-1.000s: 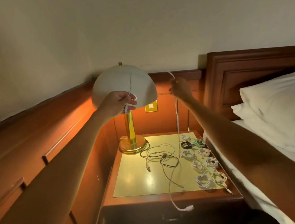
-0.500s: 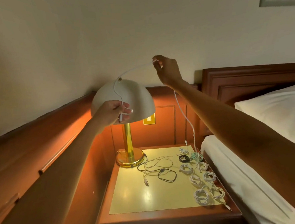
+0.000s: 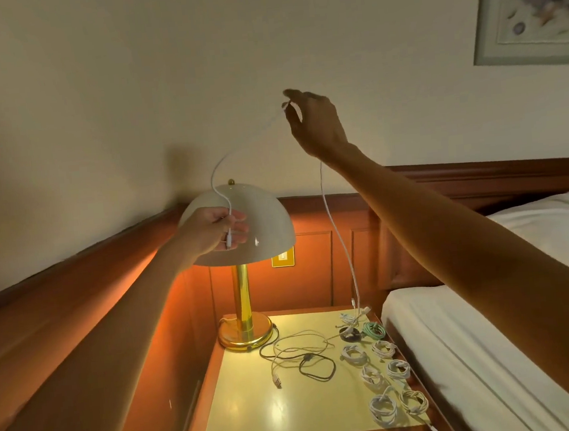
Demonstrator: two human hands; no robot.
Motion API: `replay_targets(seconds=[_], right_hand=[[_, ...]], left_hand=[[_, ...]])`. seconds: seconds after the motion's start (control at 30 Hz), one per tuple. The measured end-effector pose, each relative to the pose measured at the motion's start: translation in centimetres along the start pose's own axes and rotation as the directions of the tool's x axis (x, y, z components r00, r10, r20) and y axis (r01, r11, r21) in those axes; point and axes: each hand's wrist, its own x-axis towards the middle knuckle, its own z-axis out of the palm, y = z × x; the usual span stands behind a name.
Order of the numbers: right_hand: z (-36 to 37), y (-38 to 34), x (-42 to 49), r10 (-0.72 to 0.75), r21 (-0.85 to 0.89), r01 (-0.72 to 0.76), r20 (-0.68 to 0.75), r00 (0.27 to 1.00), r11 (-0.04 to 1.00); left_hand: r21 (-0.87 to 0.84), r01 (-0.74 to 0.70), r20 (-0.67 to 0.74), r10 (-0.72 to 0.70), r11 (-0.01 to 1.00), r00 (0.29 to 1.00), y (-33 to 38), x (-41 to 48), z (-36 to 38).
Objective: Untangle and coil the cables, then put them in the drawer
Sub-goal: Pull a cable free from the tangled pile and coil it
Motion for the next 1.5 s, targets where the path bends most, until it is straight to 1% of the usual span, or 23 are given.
replay_targets(seconds=[0.1,0.13,0.23,0.27,0.3,0.33,0.4,0.43,0.47,0.53,0.6,0.63,0.7,0.73,0.77,0.8,0.87,0.97,1.13,1.2,1.3,1.4,1.5], right_hand=[[-1.1,0.4,0.9,0.036,-0.046,-0.026,0.250,0.968,0.999],[-1.3,0.4,0.6,0.053,-0.066,-0.037,0.267,0.962,0.997],[-1.9,-0.2,-1.2,0.153,-0.107,-0.136,0.182,0.971,0.985],[-2.2,-0.7,-2.0,0.207,-0.131,-0.181,0.225,0.952,0.975],[-2.6,-1.2,-2.7,0.269,-0.143,-0.234,0.325,0.907,0.962],[-3.1,-1.9,-3.6,0.321,-0.125,-0.298,0.468,0.823,0.946],[-4.2,-3.1,-5.8,0.350,-0.100,-0.415,0.730,0.587,0.904],[-4.6,-3.5,-6.9,0.332,-0.094,-0.446,0.804,0.494,0.890],[-4.9,-3.6,-8.0,0.313,-0.081,-0.472,0.843,0.437,0.878],[-4.5,-3.4,-9.7,0.296,-0.057,-0.520,0.872,0.391,0.852],[-3.7,-3.2,-11.1,0.331,-0.091,-0.497,0.844,0.421,0.863],[-3.2,-3.0,-11.8,0.354,-0.120,-0.442,0.793,0.496,0.889],[-2.3,-3.2,-12.9,0.309,-0.108,-0.311,0.618,0.723,0.944],[-2.1,-3.7,-13.2,0.225,-0.065,-0.225,0.530,0.818,0.972],[-1.7,-4.2,-13.4,0.109,-0.027,-0.109,0.475,0.873,0.994],[-1.3,-4.6,-13.5,-0.014,-0.010,0.021,0.464,0.886,1.000],[-0.1,-4.9,-13.9,-0.182,0.066,0.174,0.533,0.826,0.983],[1.0,-4.9,-15.1,-0.275,0.306,0.084,0.664,0.695,0.948],[1.2,-5.1,-16.3,-0.185,0.520,-0.315,0.700,0.690,0.794],[1.5,-5.4,-16.3,-0.124,0.517,-0.299,0.634,0.764,0.802],[2.5,-5.5,-16.8,-0.051,0.519,-0.268,0.520,0.853,0.811],[3.3,-5.1,-17.9,0.008,0.482,-0.317,0.540,0.841,0.817],[3.1,-5.3,-19.8,0.075,0.523,-0.430,0.568,0.819,0.736]], left_hand=[[-0.006,0.004,-0.004,-0.004,1.000,1.000,0.3,-0.5,-0.3],[-0.013,0.007,0.005,-0.007,1.000,1.000,0.3,-0.7,-0.3],[-0.042,0.045,0.079,-0.041,0.998,0.996,0.2,-2.2,-0.9],[-0.054,0.060,0.139,-0.052,0.997,0.989,0.2,-2.8,-1.3],[-0.060,0.072,0.209,-0.058,0.996,0.976,0.1,-3.3,-1.9],[-0.072,0.083,0.275,-0.060,0.994,0.960,0.1,-4.0,-2.5],[-0.126,0.099,0.342,-0.051,0.987,0.938,0.0,-4.7,-3.5],[-0.158,0.104,0.349,-0.043,0.982,0.936,-0.1,-4.9,-4.0],[-0.185,0.108,0.347,-0.038,0.977,0.937,-0.1,-5.1,-4.2],[-0.208,0.112,0.332,-0.038,0.972,0.943,-0.3,-5.5,-4.3],[-0.203,0.126,0.307,-0.059,0.971,0.950,-0.5,-5.8,-4.1],[-0.191,0.136,0.302,-0.073,0.972,0.950,-0.6,-6.0,-3.7],[-0.149,0.151,0.308,-0.099,0.977,0.946,-0.8,-6.2,-3.0],[-0.133,0.160,0.302,-0.114,0.978,0.947,-0.9,-6.3,-2.4],[-0.132,0.171,0.292,-0.126,0.976,0.948,-1.0,-6.4,-1.9],[-0.136,0.179,0.278,-0.136,0.974,0.951,-1.1,-6.5,-1.5],[-0.127,0.188,0.295,-0.144,0.974,0.945,-1.5,-6.5,-0.9],[-0.099,0.183,0.358,-0.137,0.978,0.924,-2.3,-6.9,-0.6],[-0.107,0.181,0.364,-0.131,0.978,0.922,-4.0,-6.7,-0.3],[-0.087,0.164,0.380,-0.119,0.983,0.917,-4.6,-6.6,0.0],[-0.183,0.185,0.471,-0.079,0.966,0.878,-4.2,-7.3,1.2],[-0.247,0.195,0.528,-0.037,0.949,0.848,-3.9,-7.7,1.8],[-0.414,0.172,0.459,0.042,0.894,0.887,-4.0,-7.1,2.3]])
